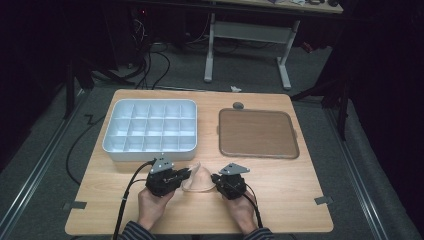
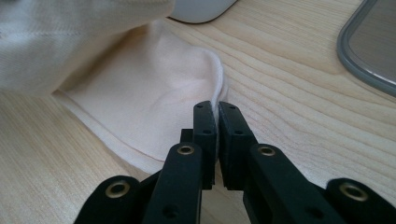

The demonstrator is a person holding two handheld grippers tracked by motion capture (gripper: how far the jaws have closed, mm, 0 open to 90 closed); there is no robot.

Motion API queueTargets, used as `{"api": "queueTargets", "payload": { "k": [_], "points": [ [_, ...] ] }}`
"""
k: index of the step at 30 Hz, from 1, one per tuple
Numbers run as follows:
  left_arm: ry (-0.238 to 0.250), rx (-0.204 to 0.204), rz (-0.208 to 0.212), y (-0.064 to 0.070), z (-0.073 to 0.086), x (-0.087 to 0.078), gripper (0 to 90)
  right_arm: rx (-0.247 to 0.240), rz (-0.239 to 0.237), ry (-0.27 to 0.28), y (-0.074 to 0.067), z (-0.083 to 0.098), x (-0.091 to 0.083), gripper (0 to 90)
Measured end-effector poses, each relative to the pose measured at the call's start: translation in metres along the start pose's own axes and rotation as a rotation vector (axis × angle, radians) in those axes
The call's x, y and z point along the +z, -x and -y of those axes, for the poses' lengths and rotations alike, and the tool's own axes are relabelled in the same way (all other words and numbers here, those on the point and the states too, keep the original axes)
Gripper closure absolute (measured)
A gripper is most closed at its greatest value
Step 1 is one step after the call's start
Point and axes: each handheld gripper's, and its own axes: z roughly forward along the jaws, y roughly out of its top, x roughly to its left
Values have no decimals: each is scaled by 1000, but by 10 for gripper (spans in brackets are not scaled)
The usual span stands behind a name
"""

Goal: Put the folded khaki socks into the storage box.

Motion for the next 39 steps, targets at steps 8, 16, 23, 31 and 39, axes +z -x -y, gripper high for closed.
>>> {"api": "queueTargets", "payload": {
  "k": [8,16,23,31,39],
  "points": [
    [-19,6,10,3,0,12,830,0,-8,-3,1,0,1,865],
    [-49,29,2,5,3,24,828,3,-9,-8,1,0,2,864],
    [-64,27,8,5,5,32,827,-1,-10,-10,3,0,3,864],
    [-74,20,18,5,7,39,822,-3,-8,-14,3,1,4,863],
    [-87,6,26,4,11,46,808,-7,-8,-15,3,0,4,863]
  ]
}}
